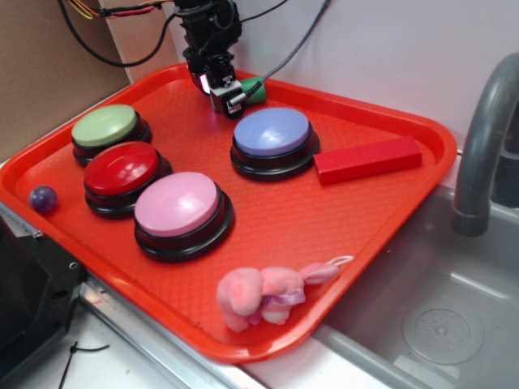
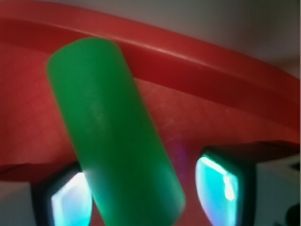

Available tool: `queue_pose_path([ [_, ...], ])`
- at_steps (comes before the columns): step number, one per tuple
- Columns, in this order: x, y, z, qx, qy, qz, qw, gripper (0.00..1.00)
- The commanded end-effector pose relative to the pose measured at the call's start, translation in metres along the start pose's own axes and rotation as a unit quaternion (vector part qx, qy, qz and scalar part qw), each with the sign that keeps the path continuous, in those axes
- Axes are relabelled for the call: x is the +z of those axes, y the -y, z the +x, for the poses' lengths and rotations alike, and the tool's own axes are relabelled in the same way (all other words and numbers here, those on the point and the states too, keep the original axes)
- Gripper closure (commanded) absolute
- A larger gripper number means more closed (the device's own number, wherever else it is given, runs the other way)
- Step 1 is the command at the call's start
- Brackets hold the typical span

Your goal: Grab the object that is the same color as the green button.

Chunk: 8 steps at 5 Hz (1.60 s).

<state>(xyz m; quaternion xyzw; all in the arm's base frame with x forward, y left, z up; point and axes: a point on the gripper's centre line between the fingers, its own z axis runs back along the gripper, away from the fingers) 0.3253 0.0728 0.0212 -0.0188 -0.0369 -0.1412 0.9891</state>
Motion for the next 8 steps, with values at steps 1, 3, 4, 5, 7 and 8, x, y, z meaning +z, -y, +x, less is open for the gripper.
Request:
queue_pose_path([
  [1,0.013,0.002,0.019,-0.016,0.018,0.011,1.000,1.00],
  [3,0.054,0.016,0.008,0.038,-0.004,0.022,0.999,1.00],
  [4,0.090,0.036,-0.010,0.142,-0.031,0.037,0.989,1.00],
  [5,0.115,0.054,-0.035,0.204,-0.019,0.022,0.979,1.00],
  [7,0.154,0.085,-0.077,0.251,0.019,0.012,0.968,1.00],
  [8,0.157,0.092,-0.079,0.254,0.019,0.020,0.967,1.00],
])
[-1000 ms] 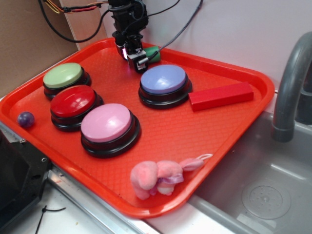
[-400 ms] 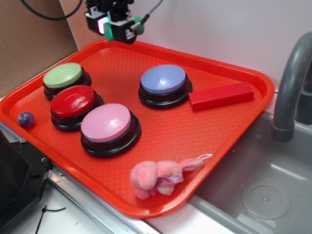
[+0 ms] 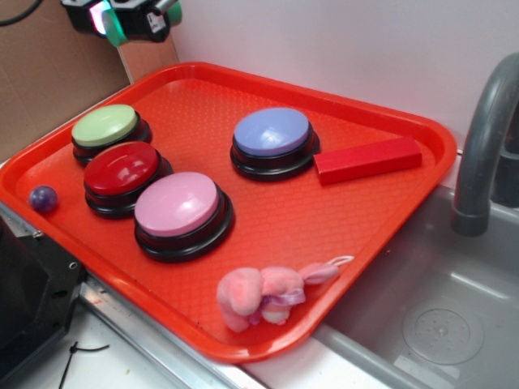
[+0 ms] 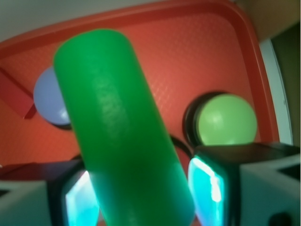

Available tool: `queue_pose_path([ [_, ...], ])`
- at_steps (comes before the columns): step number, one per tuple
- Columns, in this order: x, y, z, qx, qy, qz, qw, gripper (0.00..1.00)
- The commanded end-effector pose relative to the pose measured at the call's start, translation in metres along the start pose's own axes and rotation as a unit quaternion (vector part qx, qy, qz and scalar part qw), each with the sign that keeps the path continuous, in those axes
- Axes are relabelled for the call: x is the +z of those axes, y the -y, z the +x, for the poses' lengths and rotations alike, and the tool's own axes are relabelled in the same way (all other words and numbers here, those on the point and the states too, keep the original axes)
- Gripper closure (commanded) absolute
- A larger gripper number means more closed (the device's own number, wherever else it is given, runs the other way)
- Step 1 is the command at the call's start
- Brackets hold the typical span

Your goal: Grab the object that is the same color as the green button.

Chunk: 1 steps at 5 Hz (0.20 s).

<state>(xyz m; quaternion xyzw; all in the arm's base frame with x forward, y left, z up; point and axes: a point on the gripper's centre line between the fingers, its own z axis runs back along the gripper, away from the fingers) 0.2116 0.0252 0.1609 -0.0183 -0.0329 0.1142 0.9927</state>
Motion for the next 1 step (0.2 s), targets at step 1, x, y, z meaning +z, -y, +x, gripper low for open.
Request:
queue_pose_path([
  [1,0.0133,0.0167,0.0013,-0.040,0.008,-0.002,0.999,1.00],
])
